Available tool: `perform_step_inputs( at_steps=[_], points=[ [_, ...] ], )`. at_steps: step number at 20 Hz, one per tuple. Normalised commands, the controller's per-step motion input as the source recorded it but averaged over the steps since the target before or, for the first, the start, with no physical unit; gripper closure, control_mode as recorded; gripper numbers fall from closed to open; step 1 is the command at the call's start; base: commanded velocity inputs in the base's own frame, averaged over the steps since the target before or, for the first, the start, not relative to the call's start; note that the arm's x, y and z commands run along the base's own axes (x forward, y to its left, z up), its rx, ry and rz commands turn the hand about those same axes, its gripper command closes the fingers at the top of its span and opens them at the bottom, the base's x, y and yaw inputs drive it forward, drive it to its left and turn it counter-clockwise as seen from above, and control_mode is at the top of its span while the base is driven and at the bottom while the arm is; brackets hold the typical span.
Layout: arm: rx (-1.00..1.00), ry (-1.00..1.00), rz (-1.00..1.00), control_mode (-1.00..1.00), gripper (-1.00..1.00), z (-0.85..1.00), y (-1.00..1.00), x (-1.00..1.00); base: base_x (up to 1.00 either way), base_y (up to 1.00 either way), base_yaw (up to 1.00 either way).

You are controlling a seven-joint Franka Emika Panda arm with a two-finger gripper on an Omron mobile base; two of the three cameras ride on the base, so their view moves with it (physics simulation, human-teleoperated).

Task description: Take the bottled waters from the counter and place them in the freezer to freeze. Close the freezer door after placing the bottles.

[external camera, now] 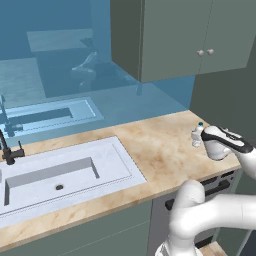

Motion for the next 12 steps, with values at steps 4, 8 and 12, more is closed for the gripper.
perform_step_inputs(
  at_steps=[4, 8, 12],
  points=[
    [0.00, 0.00, 0.00, -1.00, 1.00, 0.00, 0.00, 0.04, 0.00, 0.00, 0.00],
    [0.00, 0.00, 0.00, -1.00, 1.00, 0.00, 0.00, 0.00, 0.00, 0.00, 0.00],
    [0.00, 0.00, 0.00, -1.00, 1.00, 0.00, 0.00, 0.00, 0.00, 0.00, 0.00]
  ],
)
